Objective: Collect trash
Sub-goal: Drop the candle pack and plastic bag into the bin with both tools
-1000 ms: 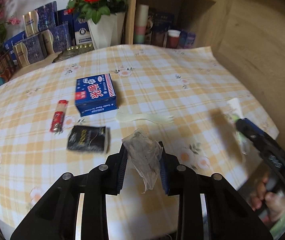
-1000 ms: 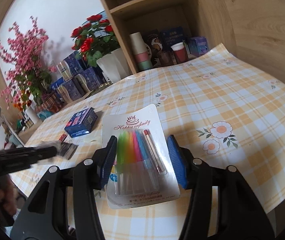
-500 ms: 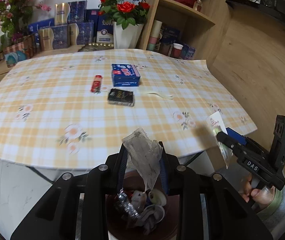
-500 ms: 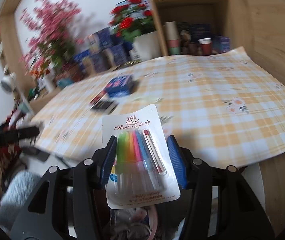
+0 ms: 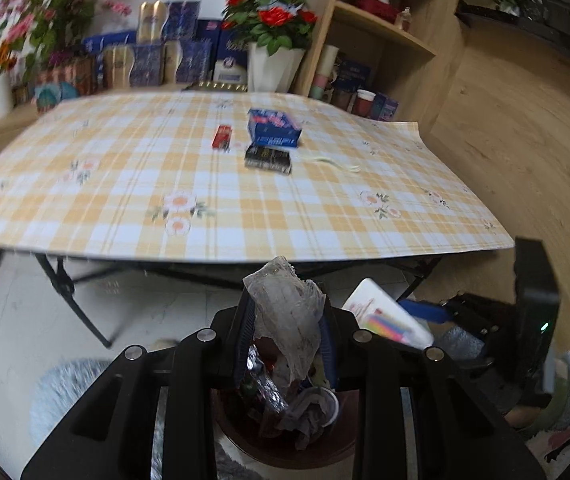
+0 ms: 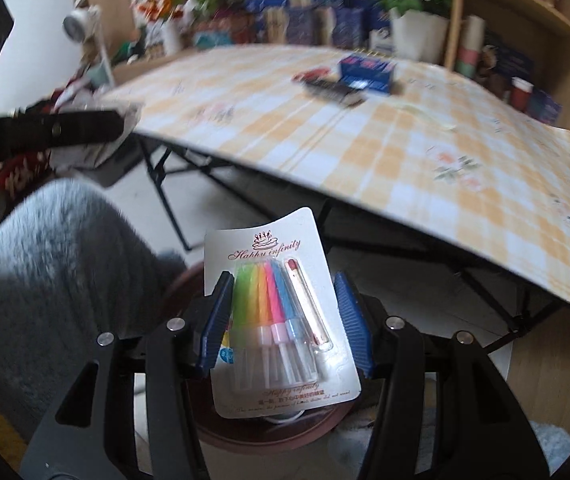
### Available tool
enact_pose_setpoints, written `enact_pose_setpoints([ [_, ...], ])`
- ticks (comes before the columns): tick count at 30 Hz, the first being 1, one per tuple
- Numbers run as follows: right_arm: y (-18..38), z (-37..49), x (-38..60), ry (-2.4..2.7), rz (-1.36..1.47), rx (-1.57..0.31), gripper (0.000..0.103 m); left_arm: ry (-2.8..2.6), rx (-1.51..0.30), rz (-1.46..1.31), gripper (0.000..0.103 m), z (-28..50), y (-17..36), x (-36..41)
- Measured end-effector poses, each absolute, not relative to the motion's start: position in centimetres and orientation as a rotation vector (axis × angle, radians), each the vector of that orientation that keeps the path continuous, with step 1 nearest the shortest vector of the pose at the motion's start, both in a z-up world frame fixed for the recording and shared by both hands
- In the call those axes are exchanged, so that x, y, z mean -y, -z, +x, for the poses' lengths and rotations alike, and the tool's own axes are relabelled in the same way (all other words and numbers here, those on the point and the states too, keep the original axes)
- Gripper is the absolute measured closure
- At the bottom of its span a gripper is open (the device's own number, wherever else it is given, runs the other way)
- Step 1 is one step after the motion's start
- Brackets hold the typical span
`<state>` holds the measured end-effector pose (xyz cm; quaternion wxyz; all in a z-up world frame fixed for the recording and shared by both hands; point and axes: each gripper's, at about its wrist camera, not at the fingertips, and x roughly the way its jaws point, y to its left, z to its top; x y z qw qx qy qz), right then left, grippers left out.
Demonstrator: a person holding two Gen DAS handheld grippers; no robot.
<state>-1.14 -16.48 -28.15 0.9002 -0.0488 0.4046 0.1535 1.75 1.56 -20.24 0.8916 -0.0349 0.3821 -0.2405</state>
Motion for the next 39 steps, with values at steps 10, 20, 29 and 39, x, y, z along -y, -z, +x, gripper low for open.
enact_pose_setpoints([
  [10, 31.7, 0.8, 15.2, -0.343, -0.098, -0.956, 0.036, 0.468, -0.891, -0.179, 0.074, 3.5, 22.7, -3.2],
  [20, 29.9, 0.0, 15.8, -0.255, -0.13, -0.867, 0.006, 0.467, -0.931, -0.185, 0.074, 3.9, 23.5, -2.9],
  [29, 25.4, -1.3, 20.0, -0.034, -0.113, -0.647, 0.006, 0.492, -1.017, -0.081, 0.074, 4.3, 25.3, -0.3],
  [39, 24.7, -0.9, 23.6, 0.055, -0.01, -0.635, 0.006, 0.54, -1.123, 0.061, 0.073, 4.7, 28.0, 3.4],
])
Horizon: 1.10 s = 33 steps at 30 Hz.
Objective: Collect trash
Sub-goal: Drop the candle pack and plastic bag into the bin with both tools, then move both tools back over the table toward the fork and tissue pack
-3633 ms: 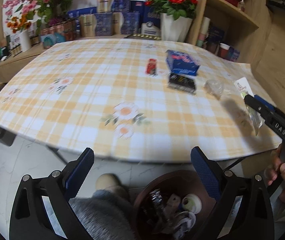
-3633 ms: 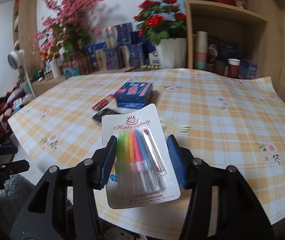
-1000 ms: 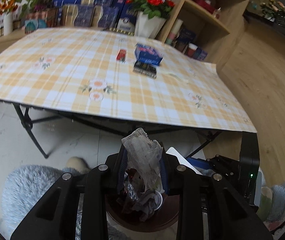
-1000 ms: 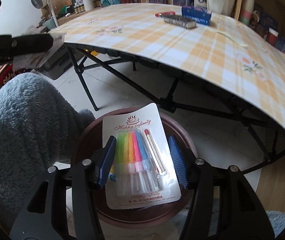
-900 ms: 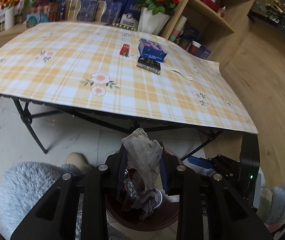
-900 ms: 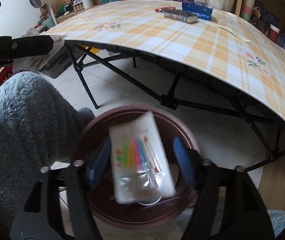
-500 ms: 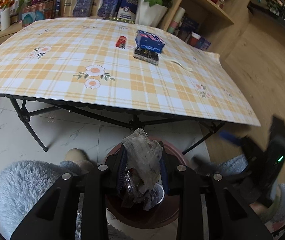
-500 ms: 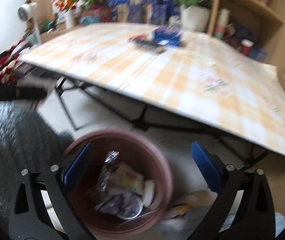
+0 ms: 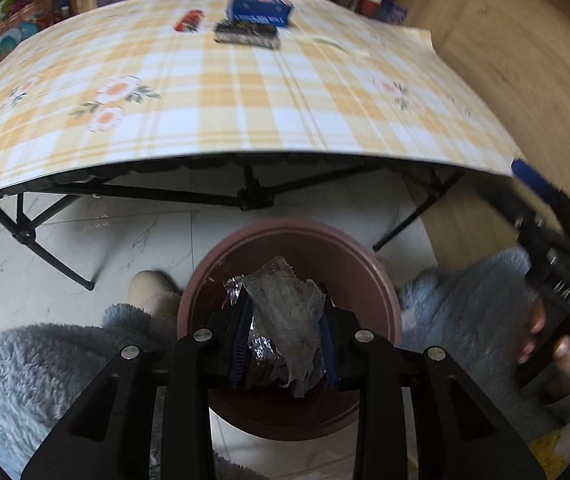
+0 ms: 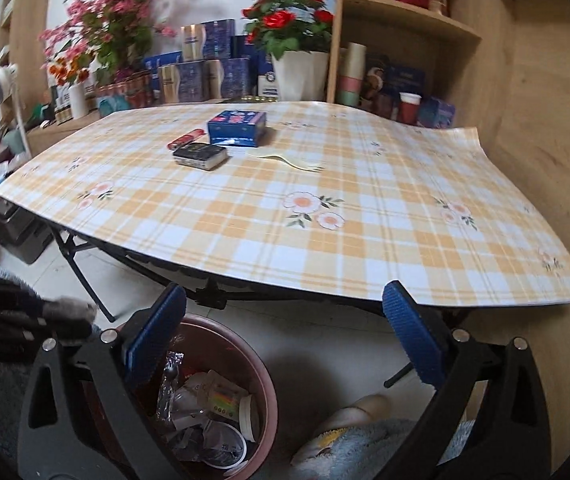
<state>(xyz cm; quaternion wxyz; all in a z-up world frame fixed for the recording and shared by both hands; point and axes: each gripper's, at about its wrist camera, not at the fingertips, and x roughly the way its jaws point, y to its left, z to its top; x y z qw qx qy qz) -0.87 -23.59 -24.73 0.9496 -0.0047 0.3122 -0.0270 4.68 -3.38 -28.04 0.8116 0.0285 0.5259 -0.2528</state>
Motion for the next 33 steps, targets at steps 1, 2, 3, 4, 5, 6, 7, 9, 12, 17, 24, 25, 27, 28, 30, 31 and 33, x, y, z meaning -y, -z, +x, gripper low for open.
enact_pose_setpoints([
  [1, 24.8, -0.9, 23.7, 0.059, -0.003, -0.636, 0.006, 0.544, -1.13, 0.076, 0.073, 4.7, 28.2, 3.7],
  [2, 24.8, -0.8, 23.8, 0.062, 0.003, -0.637, 0.006, 0.547, -1.135, 0.087, 0.072, 4.6, 28.4, 3.9],
  [3, 24.8, -0.8, 23.9, 0.064, 0.008, -0.639, 0.006, 0.551, -1.14, 0.096, 0.072, 4.6, 28.5, 4.1],
  [4, 24.9, -0.8, 24.0, 0.066, 0.011, -0.64, 0.006, 0.552, -1.145, 0.108, 0.07, 4.6, 28.7, 4.3],
  [5, 24.9, -0.8, 24.1, 0.067, 0.015, -0.641, 0.006, 0.552, -1.148, 0.114, 0.069, 4.5, 28.8, 4.4],
  [6, 24.9, -0.8, 24.1, 0.068, 0.019, -0.642, 0.006, 0.552, -1.152, 0.122, 0.068, 4.5, 28.9, 4.5],
  [7, 24.9, -0.8, 24.2, 0.068, 0.023, -0.643, 0.006, 0.551, -1.153, 0.125, 0.064, 4.5, 28.9, 4.6],
  [9, 25.0, -0.8, 24.3, 0.069, 0.027, -0.644, 0.006, 0.547, -1.15, 0.124, 0.054, 4.5, 28.8, 4.6],
  [12, 25.1, -0.8, 24.4, 0.069, 0.035, -0.647, 0.006, 0.544, -1.123, 0.09, 0.045, 4.6, 28.4, 4.2],
  [17, 25.0, -0.9, 24.4, 0.054, 0.043, -0.647, 0.006, 0.493, -0.975, -0.014, 0.019, 4.3, 25.9, 2.5],
  [24, 25.1, -0.6, 24.5, 0.024, 0.08, -0.66, 0.006, 0.393, -0.865, -0.123, 0.016, 4.4, 23.9, 0.0],
  [25, 25.0, -0.6, 24.4, 0.028, 0.076, -0.659, 0.006, 0.382, -0.849, -0.135, 0.015, 4.4, 23.6, -0.3],
  [27, 24.9, -0.6, 24.1, 0.033, 0.07, -0.656, 0.006, 0.363, -0.82, -0.16, 0.015, 4.4, 23.2, -0.9],
  [28, 24.8, -0.5, 24.0, 0.03, 0.071, -0.652, 0.006, 0.359, -0.811, -0.168, 0.015, 4.3, 23.0, -1.2],
  [30, 24.7, -0.4, 23.7, 0.012, 0.079, -0.649, 0.006, 0.353, -0.799, -0.186, 0.014, 4.3, 22.7, -1.6],
  [31, 24.6, -0.3, 23.6, 0.002, 0.082, -0.648, 0.006, 0.354, -0.802, -0.191, 0.014, 4.4, 22.8, -1.7],
  [33, 24.6, 0.0, 23.3, -0.015, 0.087, -0.651, 0.006, 0.356, -0.816, -0.203, 0.014, 4.6, 22.9, -1.6],
])
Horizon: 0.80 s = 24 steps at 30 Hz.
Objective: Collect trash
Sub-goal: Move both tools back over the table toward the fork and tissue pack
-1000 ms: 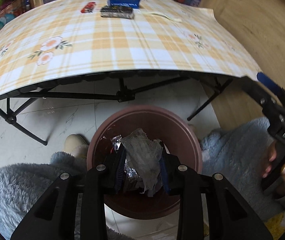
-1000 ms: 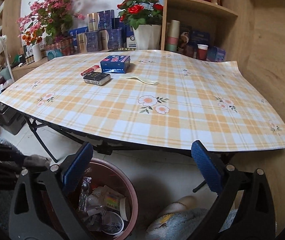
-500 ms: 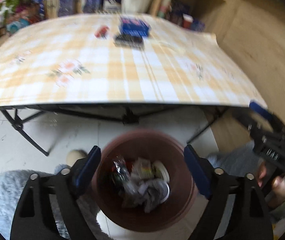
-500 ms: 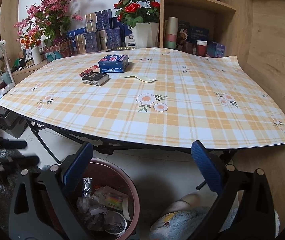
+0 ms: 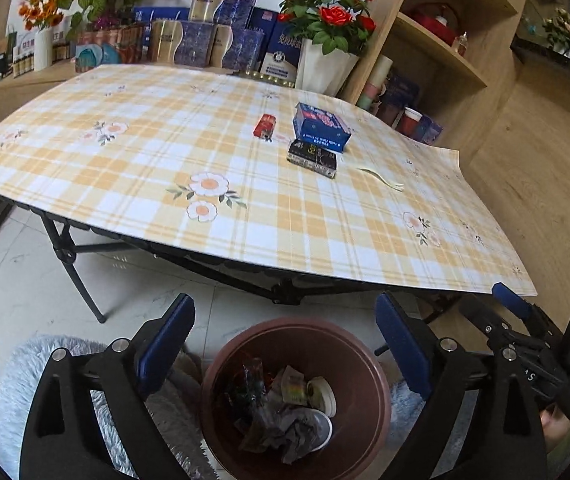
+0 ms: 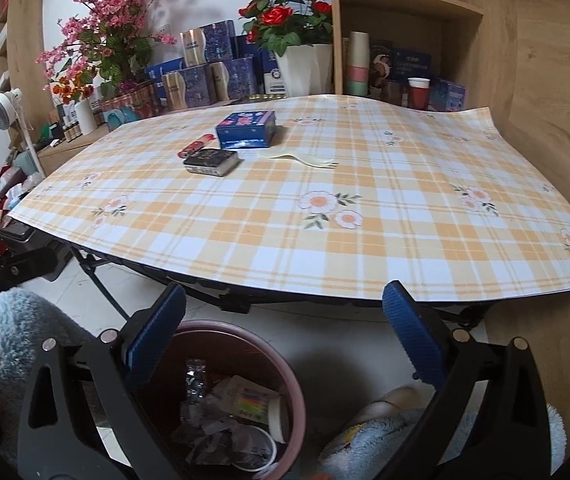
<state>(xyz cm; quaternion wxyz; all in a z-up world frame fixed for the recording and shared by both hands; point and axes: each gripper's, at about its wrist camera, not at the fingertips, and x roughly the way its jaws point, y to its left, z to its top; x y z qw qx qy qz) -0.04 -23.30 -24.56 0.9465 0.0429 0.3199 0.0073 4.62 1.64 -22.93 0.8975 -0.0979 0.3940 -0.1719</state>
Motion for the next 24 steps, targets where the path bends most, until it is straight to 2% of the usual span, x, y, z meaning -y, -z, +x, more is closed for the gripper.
enact_pose_setpoints([
  [15, 23.8, 2.5, 23.4, 0.021, 0.049, -0.651, 0.006, 0.35, -0.837, -0.274, 0.014, 5.6, 23.3, -2.4],
  [24, 22.9, 7.3, 27.1, 0.02, 0.018, -0.716, 0.006, 0.394, -0.848, -0.17, 0.014, 11.7, 22.2, 0.1],
])
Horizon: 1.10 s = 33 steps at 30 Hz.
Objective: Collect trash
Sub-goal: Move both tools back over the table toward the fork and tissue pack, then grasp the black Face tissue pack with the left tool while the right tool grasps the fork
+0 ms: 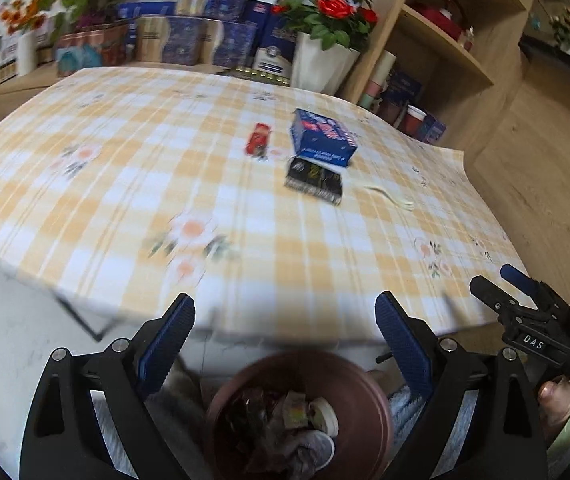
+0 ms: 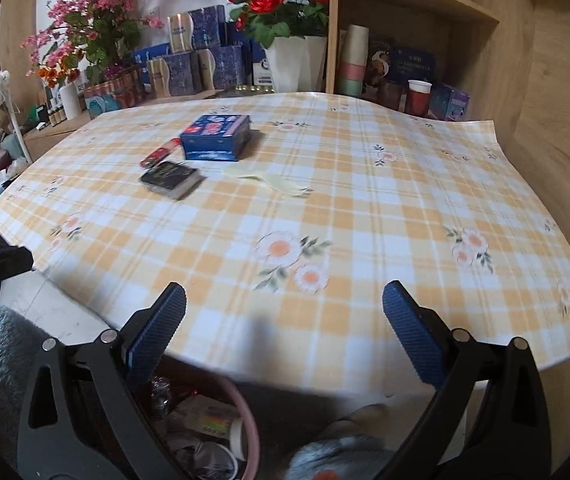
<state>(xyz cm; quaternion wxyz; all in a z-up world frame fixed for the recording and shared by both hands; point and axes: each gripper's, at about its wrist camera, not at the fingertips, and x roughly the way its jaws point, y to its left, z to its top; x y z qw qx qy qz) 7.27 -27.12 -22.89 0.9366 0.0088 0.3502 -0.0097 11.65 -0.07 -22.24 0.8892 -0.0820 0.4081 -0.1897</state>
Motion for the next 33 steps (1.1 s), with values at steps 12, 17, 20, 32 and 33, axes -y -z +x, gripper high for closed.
enact_pose_setpoints([
  [12, 22.4, 15.9, 28.8, -0.114, -0.072, -0.79, 0.006, 0.465, -0.896, 0.057, 0.014, 24.7, 23.9, 9.4],
  [17, 23.0, 18.6, 29.2, -0.116, -0.098, -0.804, 0.007, 0.464, -0.957, 0.095, 0.014, 28.0, 25.3, 10.9],
  [20, 23.5, 20.5, 28.4, -0.145, -0.135, -0.814, 0.02, 0.449, -0.943, 0.153, 0.022, 28.0, 25.6, 11.4],
  [32, 25.6, 26.1, 25.4, -0.213, -0.205, -0.9, 0.065, 0.499, -0.877, 0.168, 0.042, 24.5, 25.7, 8.9],
  [33, 25.6, 26.3, 25.4, -0.213, -0.198, -0.902, 0.065, 0.498, -0.874, 0.164, 0.042, 24.4, 25.7, 8.8],
])
